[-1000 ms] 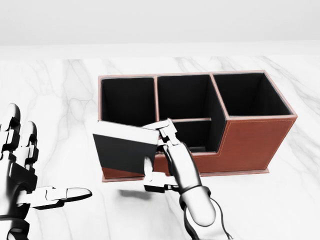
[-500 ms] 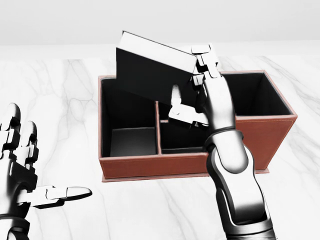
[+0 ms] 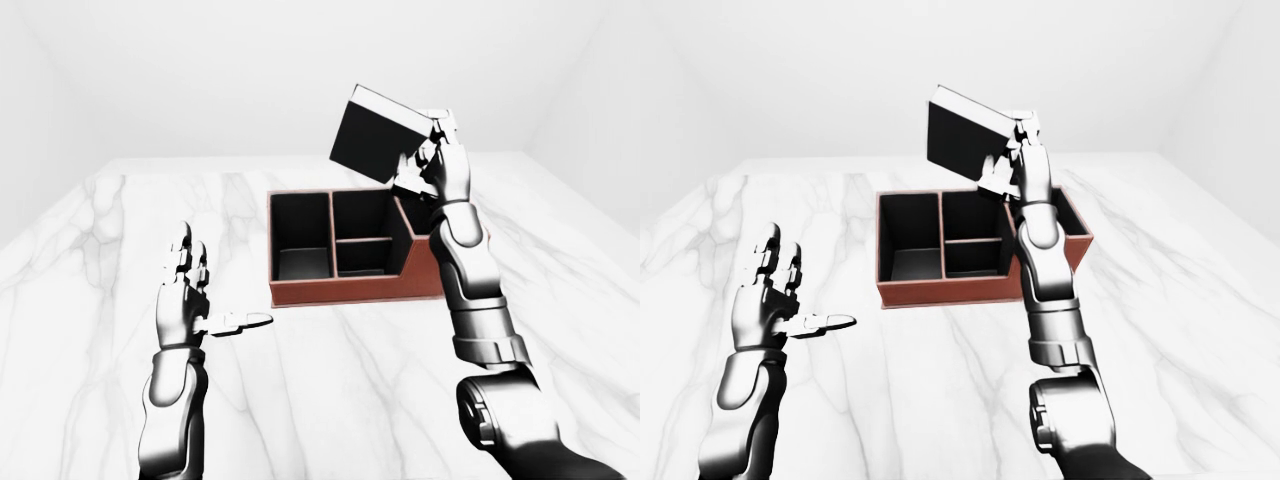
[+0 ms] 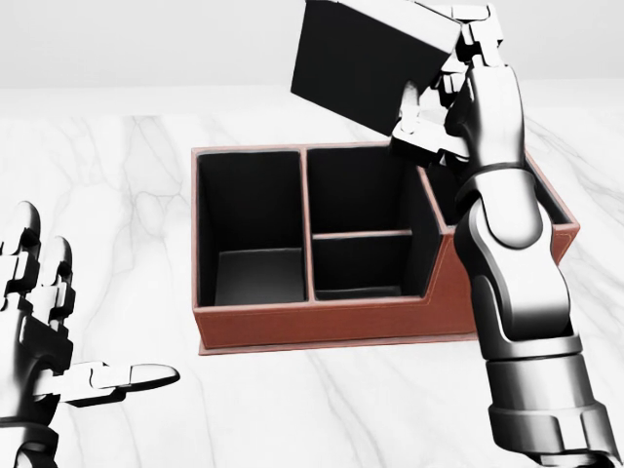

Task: Pick up the book and place it in the right compartment of the caddy.

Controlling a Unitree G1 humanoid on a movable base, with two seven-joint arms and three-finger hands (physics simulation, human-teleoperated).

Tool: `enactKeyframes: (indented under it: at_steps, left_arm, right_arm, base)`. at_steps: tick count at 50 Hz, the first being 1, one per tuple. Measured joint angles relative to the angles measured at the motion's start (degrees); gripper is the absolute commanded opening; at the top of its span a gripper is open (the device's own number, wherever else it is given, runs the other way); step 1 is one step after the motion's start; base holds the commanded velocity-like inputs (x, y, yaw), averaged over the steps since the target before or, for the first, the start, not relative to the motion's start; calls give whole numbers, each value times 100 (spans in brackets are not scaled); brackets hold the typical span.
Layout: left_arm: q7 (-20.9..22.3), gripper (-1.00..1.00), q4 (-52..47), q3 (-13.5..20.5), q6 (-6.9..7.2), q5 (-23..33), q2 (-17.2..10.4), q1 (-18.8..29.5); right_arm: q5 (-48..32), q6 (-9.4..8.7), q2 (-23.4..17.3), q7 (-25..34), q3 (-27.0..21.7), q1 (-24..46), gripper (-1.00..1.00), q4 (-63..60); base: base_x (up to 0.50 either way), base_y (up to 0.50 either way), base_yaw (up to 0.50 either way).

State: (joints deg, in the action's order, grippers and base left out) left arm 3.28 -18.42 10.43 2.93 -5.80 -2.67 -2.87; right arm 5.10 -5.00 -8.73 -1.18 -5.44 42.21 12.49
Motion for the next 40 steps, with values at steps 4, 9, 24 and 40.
enactKeyframes:
  at_steps: [4,9,24,40]
  left_arm:
    - [0,100,17,-4,-17,11,0,4]
    - [0,100,35,-8,-43,22,2,-1]
    - [11,100,125,-36,-132,60,5,-7]
    - [2,100,189,-32,-161,64,-3,15]
  right_arm:
    - [66,0,-155,-16,-81,125,-100,261]
    - [137,0,-321,-28,-163,227,-100,530]
    - [387,0,-709,-83,-372,347,-100,1077]
    - [510,0,-1043,-88,-502,498,-100,1535]
  base:
    - [0,0,0]
    - [0,0,0]
    - [0,0,0]
    - [0,0,0]
